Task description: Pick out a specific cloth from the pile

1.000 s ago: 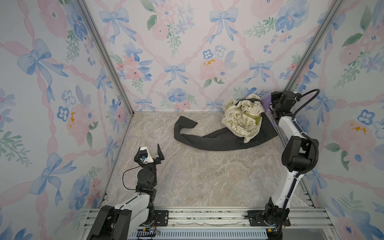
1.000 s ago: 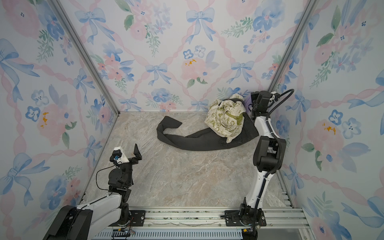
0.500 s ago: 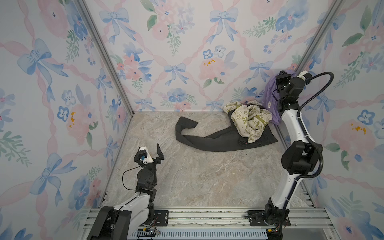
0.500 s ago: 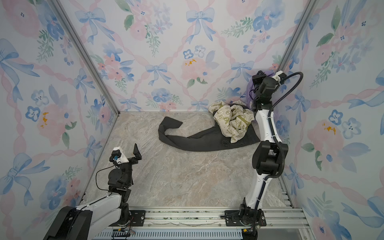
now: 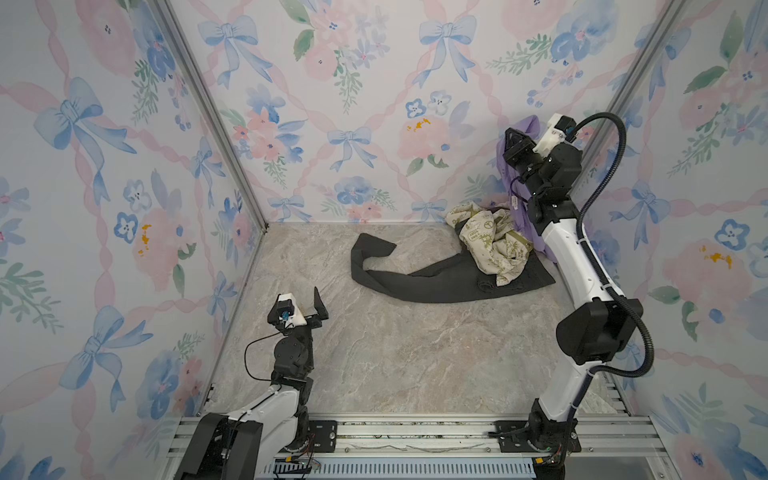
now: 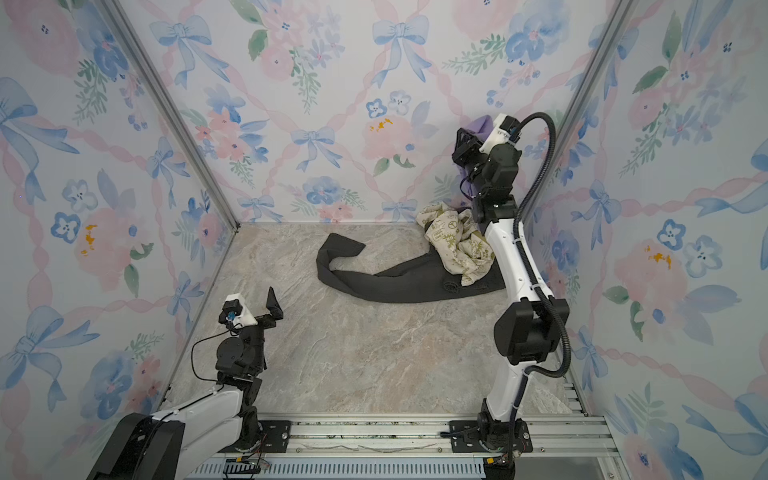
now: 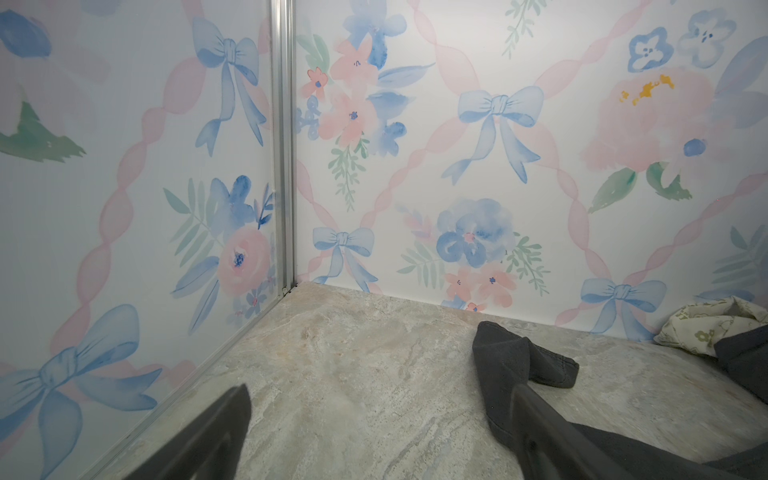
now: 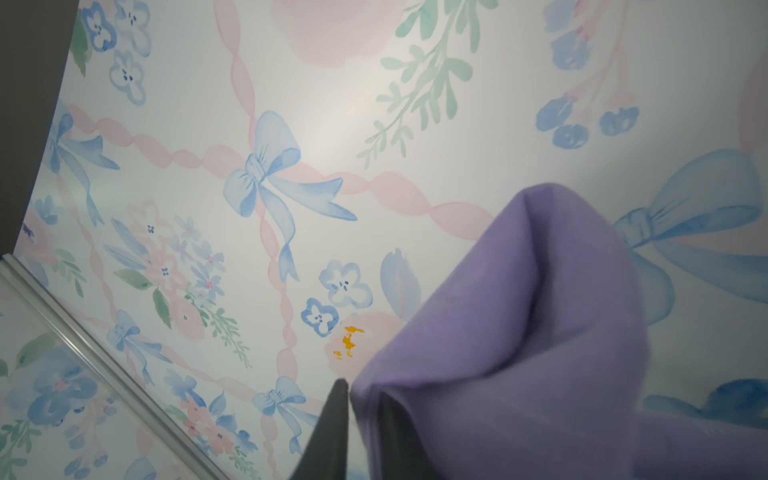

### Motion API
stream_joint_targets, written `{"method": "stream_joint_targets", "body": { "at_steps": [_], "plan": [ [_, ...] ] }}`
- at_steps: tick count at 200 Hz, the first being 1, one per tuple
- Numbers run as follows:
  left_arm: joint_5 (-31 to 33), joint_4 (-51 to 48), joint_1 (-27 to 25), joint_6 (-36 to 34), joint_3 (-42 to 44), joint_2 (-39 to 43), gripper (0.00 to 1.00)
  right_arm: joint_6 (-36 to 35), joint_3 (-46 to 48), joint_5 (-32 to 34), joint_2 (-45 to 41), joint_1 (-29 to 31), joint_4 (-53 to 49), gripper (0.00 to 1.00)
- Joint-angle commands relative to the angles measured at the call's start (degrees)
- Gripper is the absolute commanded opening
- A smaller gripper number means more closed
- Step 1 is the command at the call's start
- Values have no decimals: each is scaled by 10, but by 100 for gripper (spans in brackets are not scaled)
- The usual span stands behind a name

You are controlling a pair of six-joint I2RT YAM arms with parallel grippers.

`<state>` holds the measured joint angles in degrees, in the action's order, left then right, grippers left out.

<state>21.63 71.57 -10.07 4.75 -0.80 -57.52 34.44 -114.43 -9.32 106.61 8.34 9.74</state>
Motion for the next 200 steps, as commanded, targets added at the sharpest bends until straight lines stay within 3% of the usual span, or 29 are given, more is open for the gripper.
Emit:
{"method": "stream_joint_targets", "body": {
  "at_steps": [1, 19, 36, 50, 64, 120, 164, 200],
  "plan": [
    [5, 1, 4, 5, 18, 7, 98, -222, 27, -43, -51, 66, -103, 35],
    [2, 0, 6, 7, 18, 8, 98, -401, 49, -17, -73, 135, -224, 61],
    [-2, 0, 7, 10, 18, 9, 98, -533, 88, 72, -90, 199, -285, 79],
    [-3, -1, 8, 11, 18, 9, 98, -598, 130, 144, -99, 233, -296, 87],
    [-5, -2, 9, 12, 18, 10, 98, -610, 155, 184, -104, 240, -306, 91],
    [-4, -2, 10, 12, 20, 10, 98, -442, 208, 173, -130, 137, -291, 92],
    [-4, -2, 10, 13, 20, 11, 98, -194, 249, 104, -127, -27, -239, 92],
    [-12, -2, 12, 12, 22, 17, 98, -62, 293, 116, -95, -110, -205, 91]
  ]
}}
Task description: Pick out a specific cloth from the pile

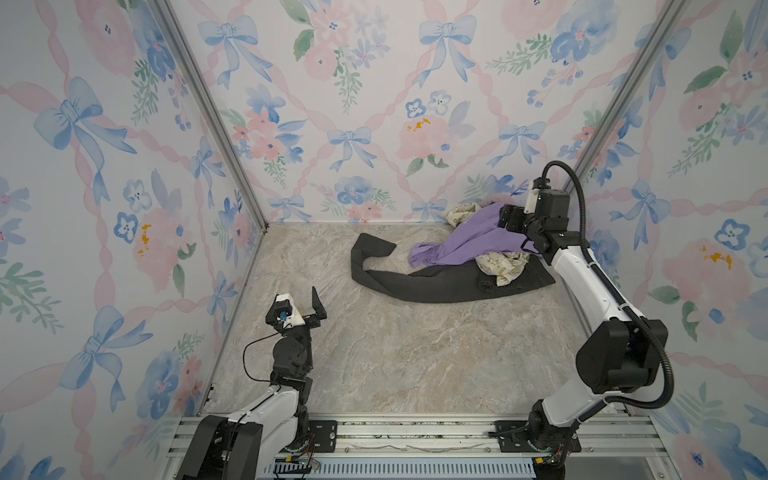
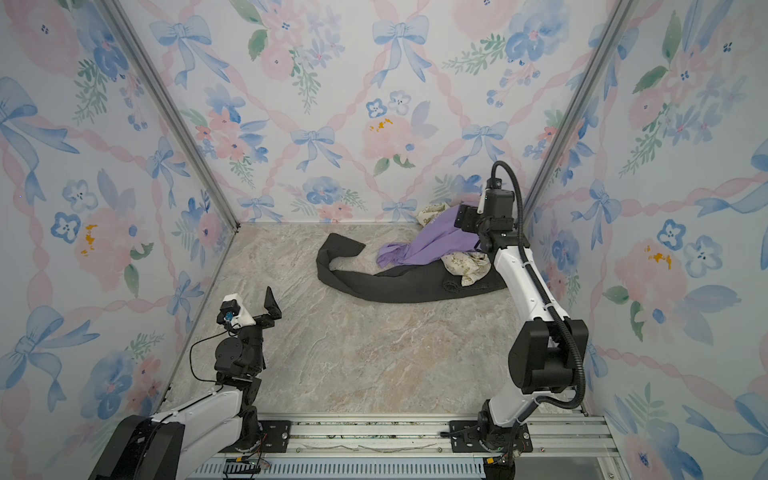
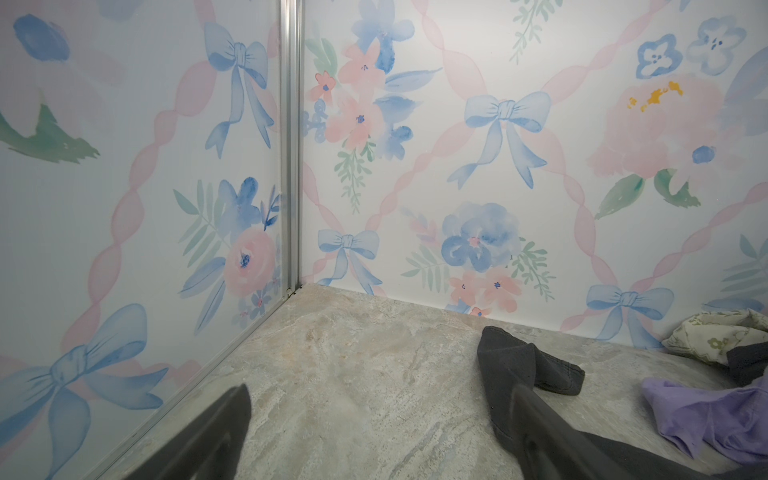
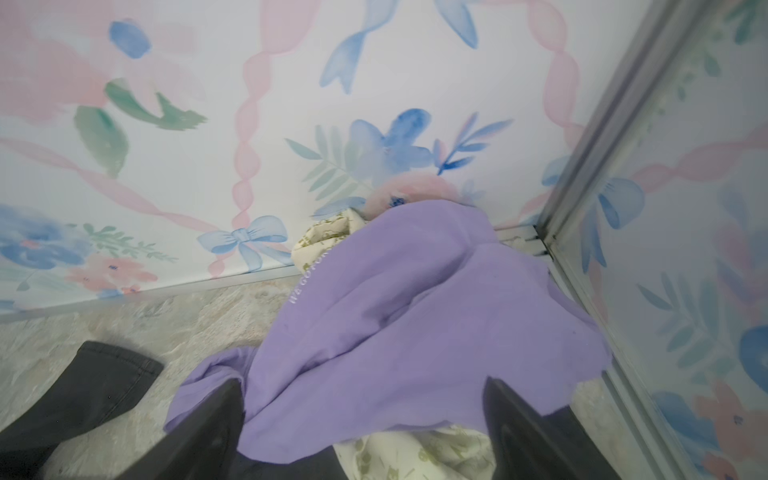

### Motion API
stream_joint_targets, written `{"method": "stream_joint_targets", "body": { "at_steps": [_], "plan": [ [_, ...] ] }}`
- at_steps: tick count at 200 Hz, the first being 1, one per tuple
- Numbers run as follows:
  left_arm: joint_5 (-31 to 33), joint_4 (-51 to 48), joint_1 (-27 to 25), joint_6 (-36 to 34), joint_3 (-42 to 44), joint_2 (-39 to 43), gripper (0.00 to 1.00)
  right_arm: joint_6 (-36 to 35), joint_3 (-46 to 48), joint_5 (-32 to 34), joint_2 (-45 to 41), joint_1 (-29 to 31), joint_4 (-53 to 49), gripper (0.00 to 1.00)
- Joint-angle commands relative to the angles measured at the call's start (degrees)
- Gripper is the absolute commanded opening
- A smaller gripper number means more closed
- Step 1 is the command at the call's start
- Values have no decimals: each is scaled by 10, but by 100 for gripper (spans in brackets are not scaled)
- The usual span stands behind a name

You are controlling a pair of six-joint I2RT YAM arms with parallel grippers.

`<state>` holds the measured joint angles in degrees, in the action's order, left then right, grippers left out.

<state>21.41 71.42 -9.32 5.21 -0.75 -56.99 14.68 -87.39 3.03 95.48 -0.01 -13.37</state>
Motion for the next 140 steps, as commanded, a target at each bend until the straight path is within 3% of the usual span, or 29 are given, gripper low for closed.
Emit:
{"method": "stream_joint_targets", "body": {
  "at_steps": [1, 37, 87, 111, 140],
  "plan": [
    [-11, 0, 5, 8, 21, 12, 98, 140, 24, -7, 17, -28, 27, 91],
    [-12, 0, 5, 8, 23, 18, 98, 266, 87, -22, 39, -99, 83, 89],
    [-13, 0, 6, 9, 24, 21, 98, 300, 102, -26, 94, -129, 94, 87],
    [-14, 0, 6, 9, 23, 21, 98, 320, 97, -56, 131, -140, 114, 79],
    [-15, 1, 6, 9, 22, 22, 98, 340, 79, -79, 169, -141, 137, 60]
  ]
}}
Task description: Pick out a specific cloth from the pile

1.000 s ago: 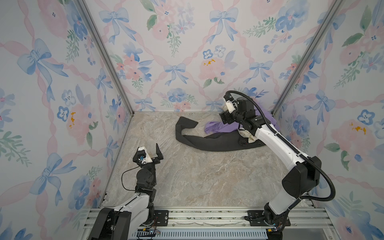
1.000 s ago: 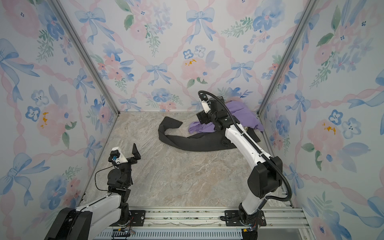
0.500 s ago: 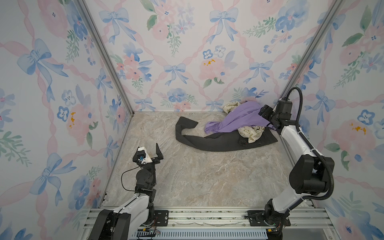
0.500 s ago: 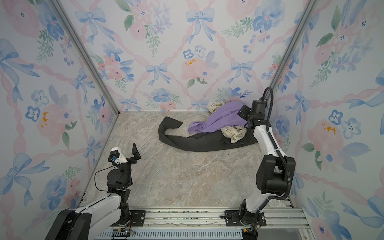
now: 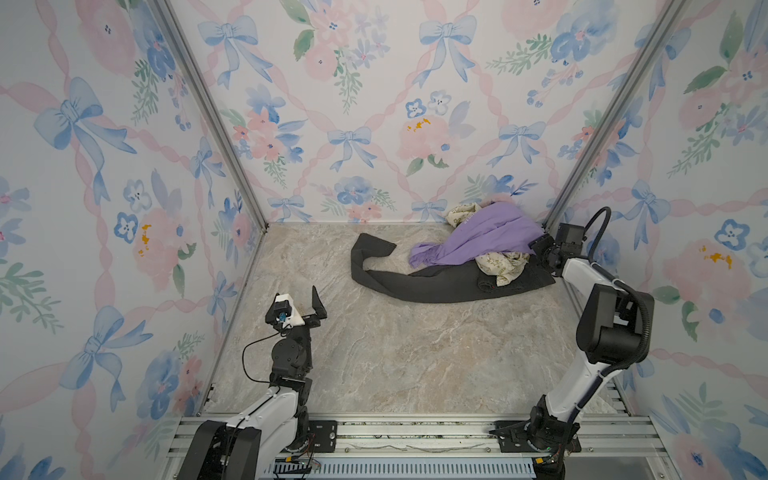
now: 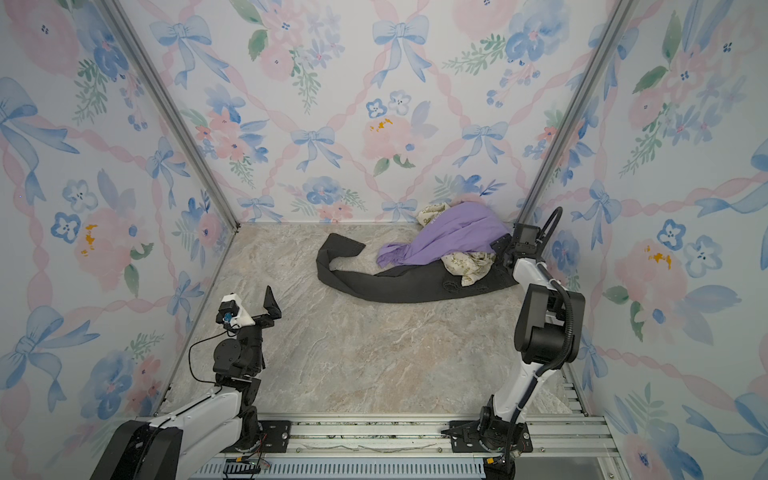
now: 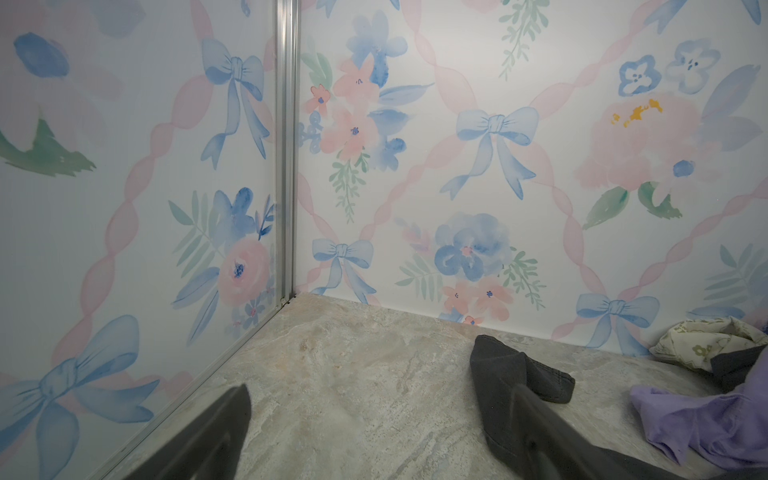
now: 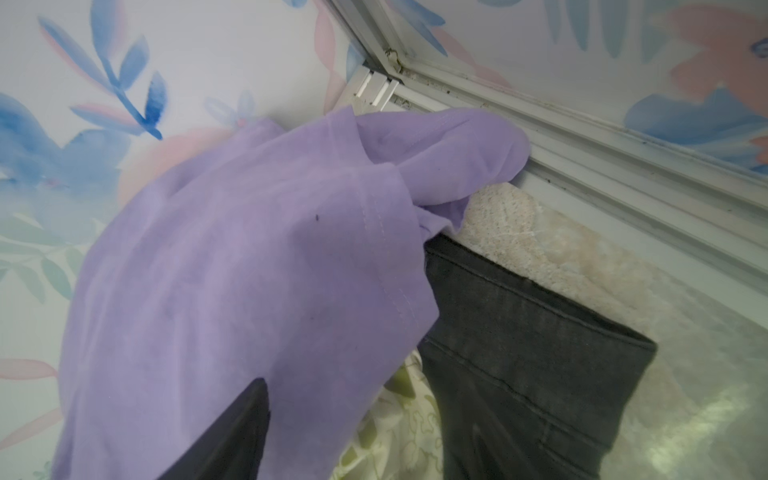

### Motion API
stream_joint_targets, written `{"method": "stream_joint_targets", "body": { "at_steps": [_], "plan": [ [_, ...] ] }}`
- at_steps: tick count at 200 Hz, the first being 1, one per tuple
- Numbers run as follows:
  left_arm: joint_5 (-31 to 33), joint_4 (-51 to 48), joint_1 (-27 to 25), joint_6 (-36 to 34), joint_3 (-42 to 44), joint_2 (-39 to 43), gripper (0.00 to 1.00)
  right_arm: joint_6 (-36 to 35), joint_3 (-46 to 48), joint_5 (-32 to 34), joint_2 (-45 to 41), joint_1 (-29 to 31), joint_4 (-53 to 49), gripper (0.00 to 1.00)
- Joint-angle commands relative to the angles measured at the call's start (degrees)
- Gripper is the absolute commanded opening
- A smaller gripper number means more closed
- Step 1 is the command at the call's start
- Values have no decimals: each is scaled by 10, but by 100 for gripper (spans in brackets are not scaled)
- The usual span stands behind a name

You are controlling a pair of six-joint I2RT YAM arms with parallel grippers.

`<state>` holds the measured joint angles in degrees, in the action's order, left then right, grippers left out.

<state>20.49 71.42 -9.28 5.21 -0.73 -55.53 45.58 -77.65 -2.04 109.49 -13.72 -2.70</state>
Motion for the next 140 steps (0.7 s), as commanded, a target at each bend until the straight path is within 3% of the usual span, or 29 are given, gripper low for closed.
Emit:
{"method": "stream_joint_targets", "body": {
  "at_steps": [1, 13, 48, 140],
  "plan": [
    [-6, 0, 6, 9, 23, 7, 98, 32, -20, -29, 30, -3, 32, 59],
    [-5, 0, 6, 9, 24, 11, 98, 41, -30, -40, 43, -4, 36, 47],
    [-4, 1, 8, 9, 24, 8, 98, 52, -26, -58, 36, 1, 67, 0],
    [-14, 2, 10, 12, 25, 8, 98, 20, -6, -23, -112, 20, 107, 0]
  ]
}}
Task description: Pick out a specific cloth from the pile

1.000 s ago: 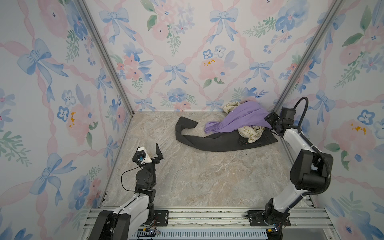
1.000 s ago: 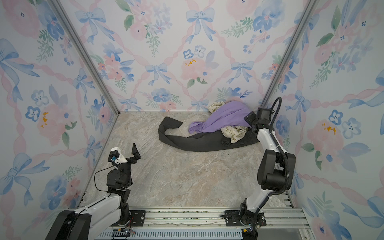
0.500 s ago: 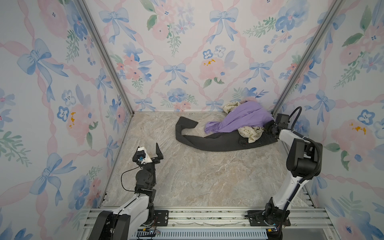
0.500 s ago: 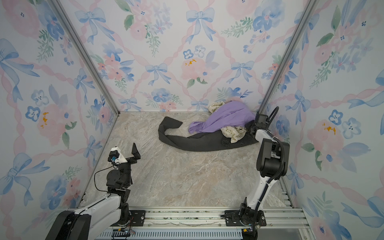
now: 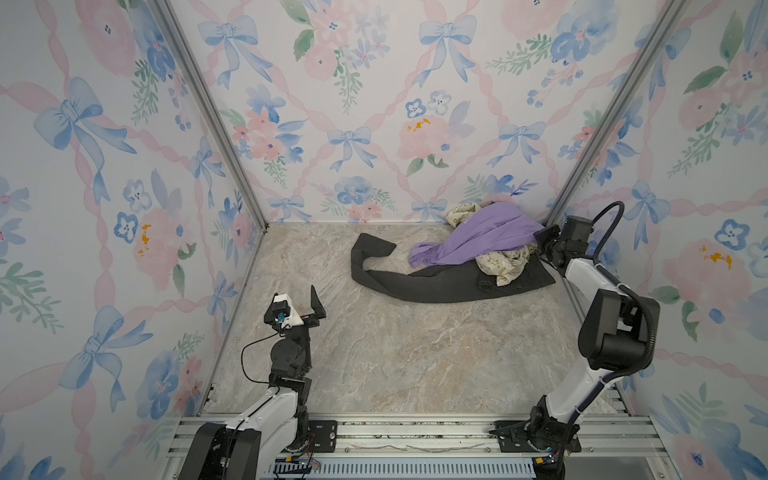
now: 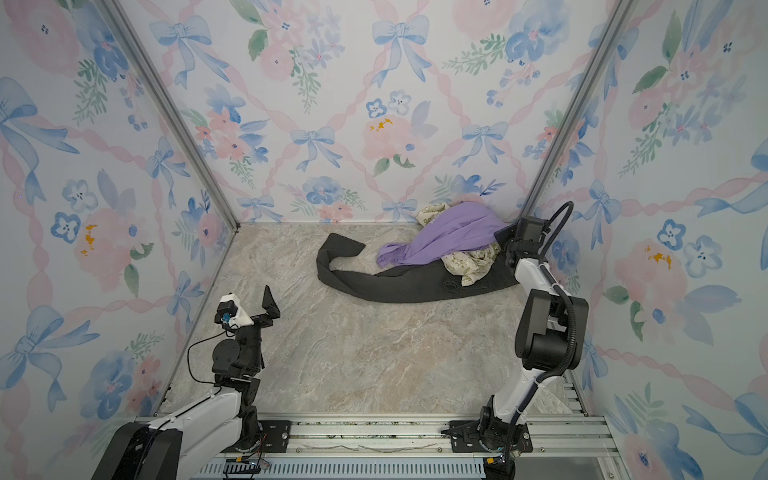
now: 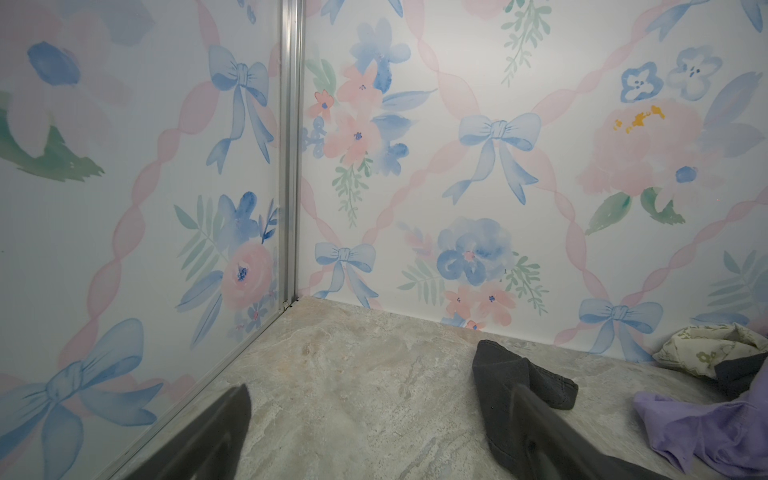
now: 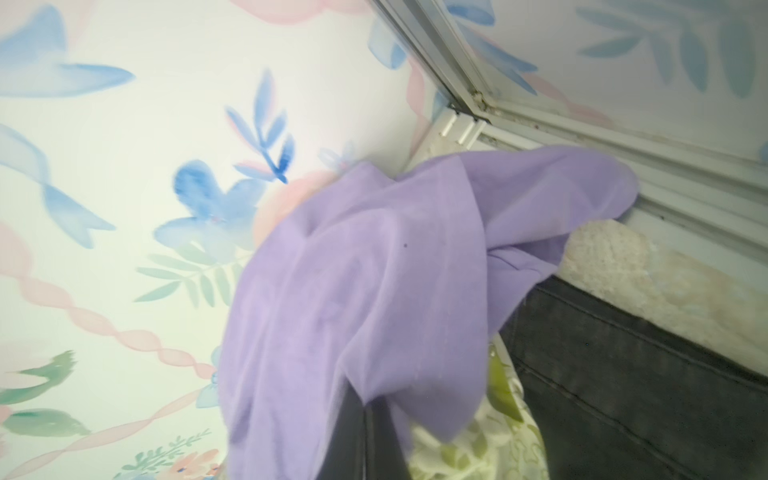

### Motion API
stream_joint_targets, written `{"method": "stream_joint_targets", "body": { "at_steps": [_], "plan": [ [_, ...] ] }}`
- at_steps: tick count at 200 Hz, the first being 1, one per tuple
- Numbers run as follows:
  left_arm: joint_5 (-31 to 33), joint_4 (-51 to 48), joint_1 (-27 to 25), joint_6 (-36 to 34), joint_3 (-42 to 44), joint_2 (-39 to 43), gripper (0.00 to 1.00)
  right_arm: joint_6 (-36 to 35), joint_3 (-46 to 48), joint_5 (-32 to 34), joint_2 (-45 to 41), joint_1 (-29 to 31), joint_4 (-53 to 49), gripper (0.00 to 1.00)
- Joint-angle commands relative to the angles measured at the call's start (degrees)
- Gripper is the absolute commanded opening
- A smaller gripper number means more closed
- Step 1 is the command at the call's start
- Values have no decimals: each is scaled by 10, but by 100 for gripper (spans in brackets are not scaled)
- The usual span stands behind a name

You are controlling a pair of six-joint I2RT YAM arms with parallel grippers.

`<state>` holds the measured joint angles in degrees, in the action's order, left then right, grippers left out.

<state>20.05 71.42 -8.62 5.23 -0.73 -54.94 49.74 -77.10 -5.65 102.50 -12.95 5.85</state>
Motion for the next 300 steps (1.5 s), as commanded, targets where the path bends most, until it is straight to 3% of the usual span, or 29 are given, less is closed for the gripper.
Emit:
{"method": "stream_joint_targets", "body": {
  "at_steps": [1, 61, 98, 140, 161, 179, 209, 234, 279, 300],
  "plan": [
    [-10, 2, 3, 12, 25, 2, 98, -23, -12, 13, -43, 13, 22, 0],
    [-14, 4, 4, 13, 24, 0, 98, -64, -46, 17, -117, 70, 67, 0],
    [-39, 10, 4, 18, 23, -3, 98, -136, -80, 20, -166, 141, 95, 0],
    [-88, 16, 3, 24, 15, -6, 98, -218, -158, -29, -187, 223, 66, 0],
    [-131, 9, 2, 53, 21, 32, 98, -228, -179, -63, -192, 262, 57, 0],
    [-151, -56, -10, 96, 12, 108, 98, -235, -182, -99, -193, 298, 61, 0],
    [-160, -203, -67, 103, -35, 232, 98, -262, -191, -141, -187, 352, 17, 0],
    [-143, -280, -138, 93, -70, 277, 98, -280, -173, -162, -185, 390, -14, 0],
    [-190, -332, -233, 94, -158, 214, 98, -350, -121, -161, -191, 454, -97, 0],
    [-171, -350, -280, 107, -196, 156, 97, -364, -76, -163, -206, 473, -113, 0]
  ]
}}
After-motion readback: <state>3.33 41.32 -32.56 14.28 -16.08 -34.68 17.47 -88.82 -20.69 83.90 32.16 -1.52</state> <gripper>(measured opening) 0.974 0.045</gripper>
